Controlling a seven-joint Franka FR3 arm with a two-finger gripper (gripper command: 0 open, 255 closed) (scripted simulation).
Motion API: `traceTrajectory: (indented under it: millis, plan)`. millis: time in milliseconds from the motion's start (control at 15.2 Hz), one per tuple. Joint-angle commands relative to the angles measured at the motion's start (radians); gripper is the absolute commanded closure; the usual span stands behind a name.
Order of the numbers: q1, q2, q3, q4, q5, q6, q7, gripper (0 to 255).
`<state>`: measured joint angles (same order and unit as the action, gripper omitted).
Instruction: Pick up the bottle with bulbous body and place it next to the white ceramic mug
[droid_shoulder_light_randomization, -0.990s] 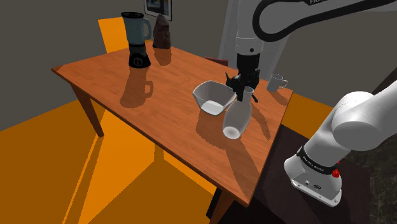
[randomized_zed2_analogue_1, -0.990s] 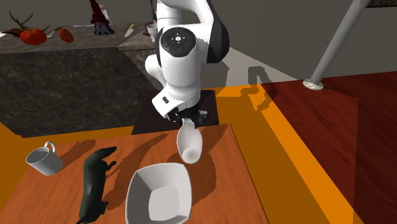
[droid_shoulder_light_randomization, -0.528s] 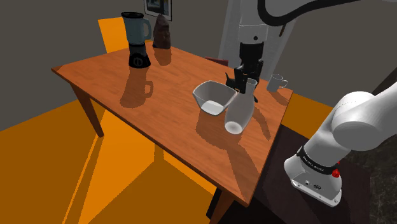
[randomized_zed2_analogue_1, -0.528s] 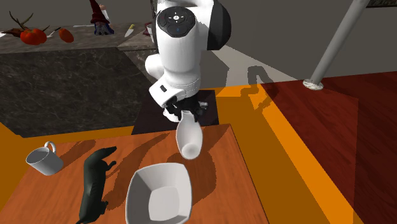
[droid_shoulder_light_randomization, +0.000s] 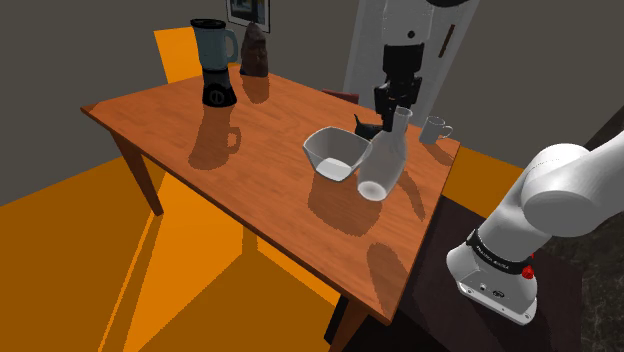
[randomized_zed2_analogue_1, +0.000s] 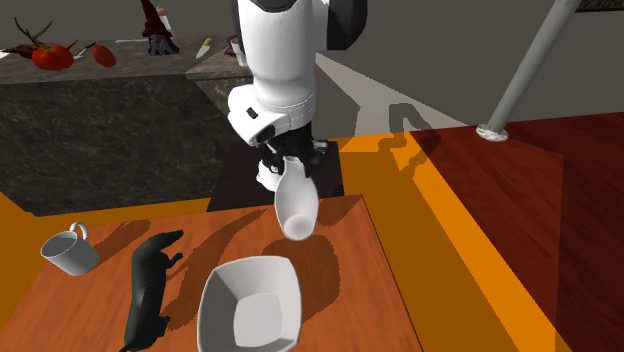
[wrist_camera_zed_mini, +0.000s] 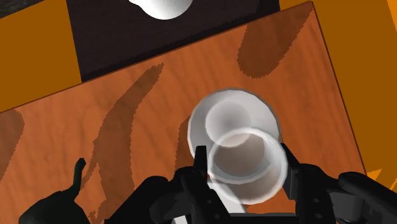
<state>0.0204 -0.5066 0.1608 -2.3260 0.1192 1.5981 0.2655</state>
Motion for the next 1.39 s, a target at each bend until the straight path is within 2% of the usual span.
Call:
traceTrajectory:
  millis: [0, 1320]
  plan:
    - [0.000, 0.001, -0.001, 0.028, -0.001, -0.026, 0.002, 255]
    - [-0.006, 0.039, -0.015, 0.328, -0.012, -0.289, 0.018, 255]
